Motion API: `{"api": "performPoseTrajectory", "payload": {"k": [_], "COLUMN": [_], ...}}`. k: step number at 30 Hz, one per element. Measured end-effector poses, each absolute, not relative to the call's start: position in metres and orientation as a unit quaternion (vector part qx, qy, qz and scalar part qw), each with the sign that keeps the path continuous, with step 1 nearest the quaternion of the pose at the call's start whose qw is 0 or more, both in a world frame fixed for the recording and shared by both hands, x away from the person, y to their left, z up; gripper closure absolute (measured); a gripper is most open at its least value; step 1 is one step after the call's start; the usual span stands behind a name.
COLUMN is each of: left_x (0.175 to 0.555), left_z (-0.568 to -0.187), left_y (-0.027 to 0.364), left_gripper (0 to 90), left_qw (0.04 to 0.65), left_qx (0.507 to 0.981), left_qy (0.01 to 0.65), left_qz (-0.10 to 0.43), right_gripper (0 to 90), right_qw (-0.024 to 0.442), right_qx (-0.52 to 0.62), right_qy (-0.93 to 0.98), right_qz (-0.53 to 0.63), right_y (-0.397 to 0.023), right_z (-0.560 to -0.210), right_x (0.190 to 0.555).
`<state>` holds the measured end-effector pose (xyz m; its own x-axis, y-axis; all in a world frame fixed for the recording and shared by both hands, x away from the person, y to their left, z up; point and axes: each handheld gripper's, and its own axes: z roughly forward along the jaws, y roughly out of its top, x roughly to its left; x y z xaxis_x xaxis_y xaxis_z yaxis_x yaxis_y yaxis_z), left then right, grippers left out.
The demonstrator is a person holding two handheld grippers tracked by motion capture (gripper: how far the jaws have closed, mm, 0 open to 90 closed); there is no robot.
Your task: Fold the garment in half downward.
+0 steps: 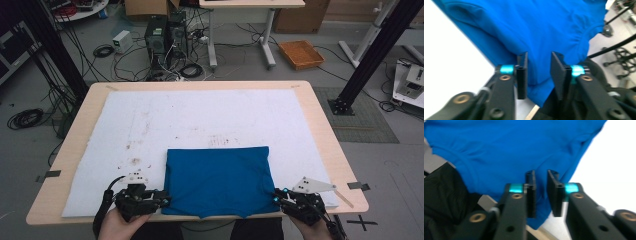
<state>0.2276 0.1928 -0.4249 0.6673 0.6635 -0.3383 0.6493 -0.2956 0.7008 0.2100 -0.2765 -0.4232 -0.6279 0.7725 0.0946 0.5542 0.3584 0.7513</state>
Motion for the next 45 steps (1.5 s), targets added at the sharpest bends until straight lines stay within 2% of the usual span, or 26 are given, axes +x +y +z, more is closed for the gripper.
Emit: {"api": "performPoseTrajectory", "payload": {"k": [3, 5, 7, 11, 13, 15, 18, 21, 23, 25, 26, 29, 32, 35, 38, 43, 45], "left_x": [0.233, 0.243, 0.254, 0.282, 0.296, 0.31, 0.333, 0.345, 0.351, 0.353, 0.353, 0.353, 0.352, 0.352, 0.356, 0.362, 0.361], "left_z": [-0.422, -0.419, -0.418, -0.418, -0.419, -0.422, -0.429, -0.435, -0.438, -0.442, -0.443, -0.445, -0.443, -0.44, -0.441, -0.449, -0.448], "left_y": [0.197, 0.2, 0.201, 0.203, 0.201, 0.198, 0.191, 0.185, 0.182, 0.181, 0.18, 0.181, 0.181, 0.184, 0.184, 0.182, 0.182], "left_gripper": [57.4, 52.3, 51.8, 48.5, 49.1, 52.9, 53.0, 53.0, 53.5, 64.4, 70.7, 76.1, 75.0, 61.3, 54.3, 55.0, 62.2], "left_qw": [0.435, 0.436, 0.435, 0.445, 0.444, 0.443, 0.435, 0.426, 0.411, 0.402, 0.391, 0.384, 0.386, 0.407, 0.412, 0.399, 0.394], "left_qx": [0.795, 0.785, 0.778, 0.756, 0.751, 0.747, 0.745, 0.749, 0.755, 0.76, 0.766, 0.768, 0.765, 0.755, 0.755, 0.762, 0.768], "left_qy": [0.421, 0.434, 0.442, 0.463, 0.471, 0.476, 0.486, 0.485, 0.486, 0.486, 0.483, 0.485, 0.486, 0.484, 0.482, 0.486, 0.479], "left_qz": [0.043, 0.069, 0.1, 0.122, 0.13, 0.138, 0.138, 0.15, 0.156, 0.158, 0.164, 0.164, 0.172, 0.174, 0.167, 0.151, 0.16], "right_gripper": [65.0, 61.8, 59.1, 59.1, 66.1, 66.1, 61.5, 61.4, 69.8, 83.4, 86.7, 89.1, 82.2, 69.6, 59.3, 55.8, 56.0], "right_qw": [0.148, 0.153, 0.159, 0.169, 0.168, 0.161, 0.149, 0.139, 0.134, 0.134, 0.137, 0.15, 0.158, 0.16, 0.158, 0.13, 0.115], "right_qx": [0.422, 0.435, 0.445, 0.461, 0.46, 0.469, 0.491, 0.51, 0.514, 0.51, 0.507, 0.507, 0.51, 0.52, 0.526, 0.538, 0.54], "right_qy": [0.802, 0.794, 0.786, 0.772, 0.771, 0.768, 0.753, 0.738, 0.739, 0.749, 0.754, 0.756, 0.753, 0.735, 0.728, 0.737, 0.739], "right_qz": [0.396, 0.397, 0.4, 0.404, 0.407, 0.406, 0.411, 0.42, 0.415, 0.401, 0.395, 0.385, 0.385, 0.405, 0.41, 0.388, 0.386], "right_y": [-0.281, -0.283, -0.285, -0.284, -0.283, -0.281, -0.28, -0.279, -0.277, -0.274, -0.273, -0.274, -0.277, -0.281, -0.281, -0.275, -0.274], "right_z": [-0.42, -0.417, -0.415, -0.41, -0.41, -0.413, -0.42, -0.427, -0.431, -0.436, -0.437, -0.44, -0.438, -0.432, -0.429, -0.438, -0.443], "right_x": [0.217, 0.228, 0.243, 0.276, 0.293, 0.31, 0.33, 0.345, 0.352, 0.358, 0.359, 0.358, 0.356, 0.356, 0.36, 0.372, 0.376]}}
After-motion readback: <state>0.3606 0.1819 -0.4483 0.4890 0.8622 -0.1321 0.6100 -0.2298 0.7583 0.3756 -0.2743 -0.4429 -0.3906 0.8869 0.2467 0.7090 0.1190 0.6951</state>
